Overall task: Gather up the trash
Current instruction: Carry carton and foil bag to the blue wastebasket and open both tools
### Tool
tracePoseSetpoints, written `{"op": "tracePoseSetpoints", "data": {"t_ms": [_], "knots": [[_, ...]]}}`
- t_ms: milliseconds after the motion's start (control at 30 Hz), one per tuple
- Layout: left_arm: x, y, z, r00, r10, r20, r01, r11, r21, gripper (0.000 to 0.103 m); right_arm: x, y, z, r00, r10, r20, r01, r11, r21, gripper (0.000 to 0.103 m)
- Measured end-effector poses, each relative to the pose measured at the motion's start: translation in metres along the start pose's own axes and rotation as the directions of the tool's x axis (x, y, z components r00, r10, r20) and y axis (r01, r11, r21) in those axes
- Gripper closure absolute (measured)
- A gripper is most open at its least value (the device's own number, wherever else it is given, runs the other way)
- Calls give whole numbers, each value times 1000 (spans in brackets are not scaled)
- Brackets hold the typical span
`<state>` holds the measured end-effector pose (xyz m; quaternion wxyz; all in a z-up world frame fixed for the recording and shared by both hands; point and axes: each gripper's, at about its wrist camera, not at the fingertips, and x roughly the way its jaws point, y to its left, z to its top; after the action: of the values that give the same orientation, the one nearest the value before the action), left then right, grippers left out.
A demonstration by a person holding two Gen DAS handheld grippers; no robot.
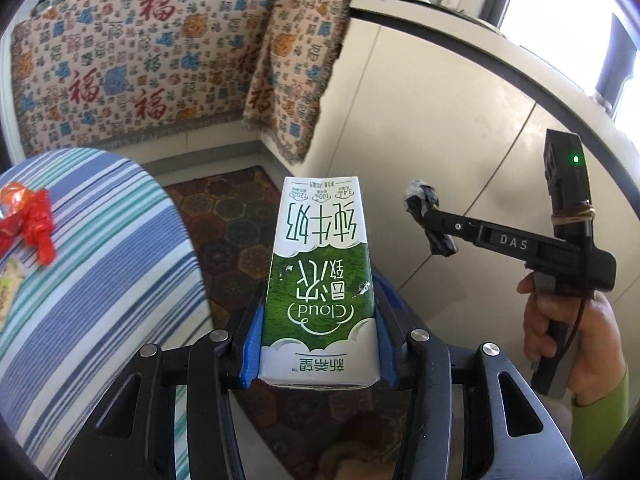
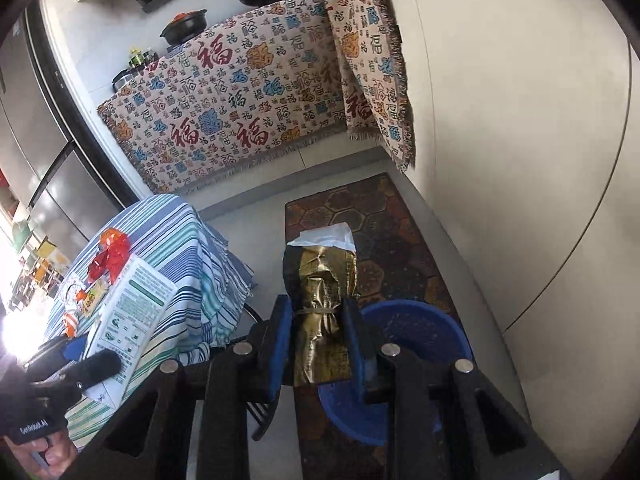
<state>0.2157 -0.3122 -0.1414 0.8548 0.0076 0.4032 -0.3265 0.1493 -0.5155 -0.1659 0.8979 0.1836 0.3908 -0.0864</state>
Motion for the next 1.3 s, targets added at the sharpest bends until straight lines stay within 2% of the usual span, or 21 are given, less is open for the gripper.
{"op": "tracePoseSetpoints", "data": {"t_ms": [167, 433, 733, 1133, 1233, 1267, 1300], "knots": [[35, -25, -3, 999, -5, -44, 7, 999, 45, 55, 19, -34, -11, 999, -26, -20, 27, 998, 56, 76], [84, -35, -11, 994, -2, -109, 8, 999, 54, 55, 49, -74, -24, 993, -50, -105, 64, 988, 139, 76], [126, -50, -20, 984, -5, -180, 18, 998, 67, 55, 60, -97, -27, 989, -49, -142, 79, 975, 210, 76], [162, -62, -20, 974, 4, -225, 17, 996, 92, 55, 64, -109, -27, 989, -39, -146, 74, 966, 246, 73], [175, -65, -22, 971, -1, -240, 27, 994, 105, 52, 66, -111, -27, 988, -41, -145, 78, 964, 255, 67], [179, -65, -23, 968, -4, -249, 31, 994, 106, 43, 66, -112, -27, 988, -44, -145, 81, 963, 258, 60], [183, -65, -24, 967, -2, -253, 30, 994, 106, 38, 65, -112, -27, 989, -48, -142, 84, 962, 261, 56]]}}
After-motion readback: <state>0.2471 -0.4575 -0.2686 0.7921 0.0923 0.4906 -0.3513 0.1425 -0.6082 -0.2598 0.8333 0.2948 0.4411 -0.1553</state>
